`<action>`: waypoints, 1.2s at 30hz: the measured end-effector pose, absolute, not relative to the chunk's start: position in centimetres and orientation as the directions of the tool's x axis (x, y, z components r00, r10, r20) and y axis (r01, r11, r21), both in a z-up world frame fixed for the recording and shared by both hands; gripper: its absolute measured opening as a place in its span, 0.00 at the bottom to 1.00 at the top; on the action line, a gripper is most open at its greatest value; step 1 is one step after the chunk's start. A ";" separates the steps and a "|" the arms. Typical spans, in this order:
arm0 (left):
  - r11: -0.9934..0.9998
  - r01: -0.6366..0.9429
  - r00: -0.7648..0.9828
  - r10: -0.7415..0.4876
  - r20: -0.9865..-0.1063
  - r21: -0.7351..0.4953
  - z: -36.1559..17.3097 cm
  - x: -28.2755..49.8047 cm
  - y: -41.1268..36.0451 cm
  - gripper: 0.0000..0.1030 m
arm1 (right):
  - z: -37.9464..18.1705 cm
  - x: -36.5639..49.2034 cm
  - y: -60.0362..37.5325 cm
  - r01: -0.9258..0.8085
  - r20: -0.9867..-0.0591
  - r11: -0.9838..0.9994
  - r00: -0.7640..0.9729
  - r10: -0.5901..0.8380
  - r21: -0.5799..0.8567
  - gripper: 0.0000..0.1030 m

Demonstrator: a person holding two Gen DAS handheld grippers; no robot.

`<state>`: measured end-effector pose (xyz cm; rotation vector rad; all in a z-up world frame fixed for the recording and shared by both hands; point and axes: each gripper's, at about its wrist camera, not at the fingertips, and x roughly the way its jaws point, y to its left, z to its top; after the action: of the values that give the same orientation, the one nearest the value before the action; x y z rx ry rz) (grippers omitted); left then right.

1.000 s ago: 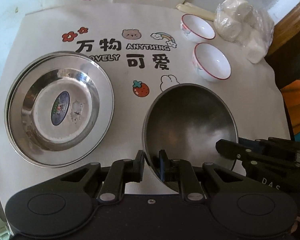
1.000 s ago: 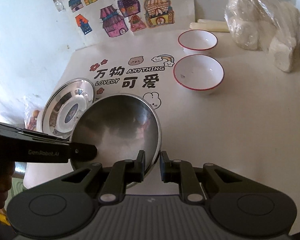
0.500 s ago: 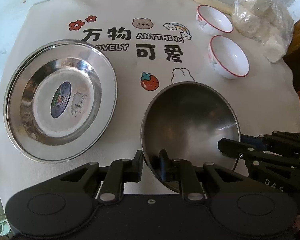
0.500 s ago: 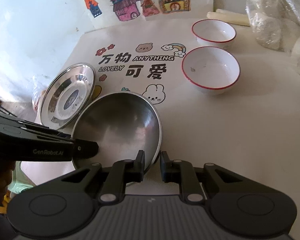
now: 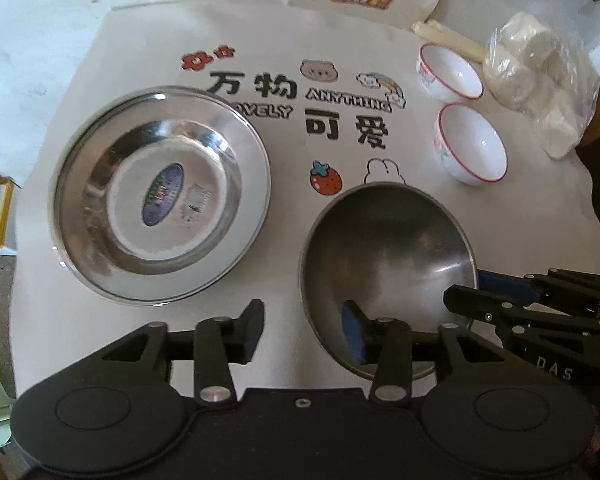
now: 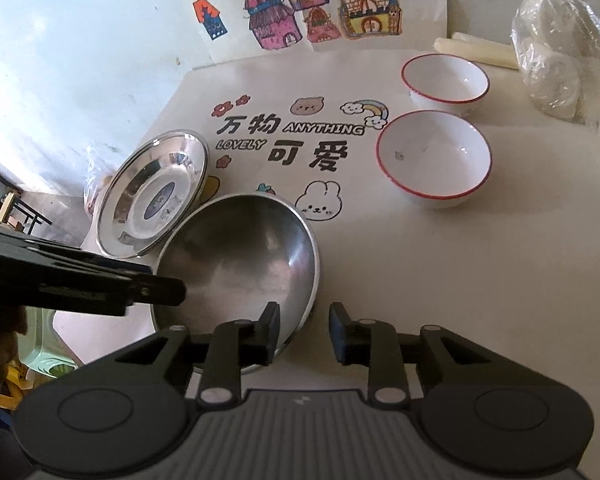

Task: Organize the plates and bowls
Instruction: 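Lower the steel bowl onto the table and open both grippers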

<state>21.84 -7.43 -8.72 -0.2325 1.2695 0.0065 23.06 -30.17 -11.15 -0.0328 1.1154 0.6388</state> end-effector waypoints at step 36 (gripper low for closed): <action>0.980 -0.110 0.460 -0.098 -0.882 -0.167 -6.4 30.4 -14.9 0.99 | -9.8 29.3 -41.9 -0.241 -0.799 0.918 0.456 0.392 0.314 1.00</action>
<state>30.45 -14.86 -6.38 -0.2111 1.0948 0.0070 29.27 -41.86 -9.77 0.1638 1.0261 0.3925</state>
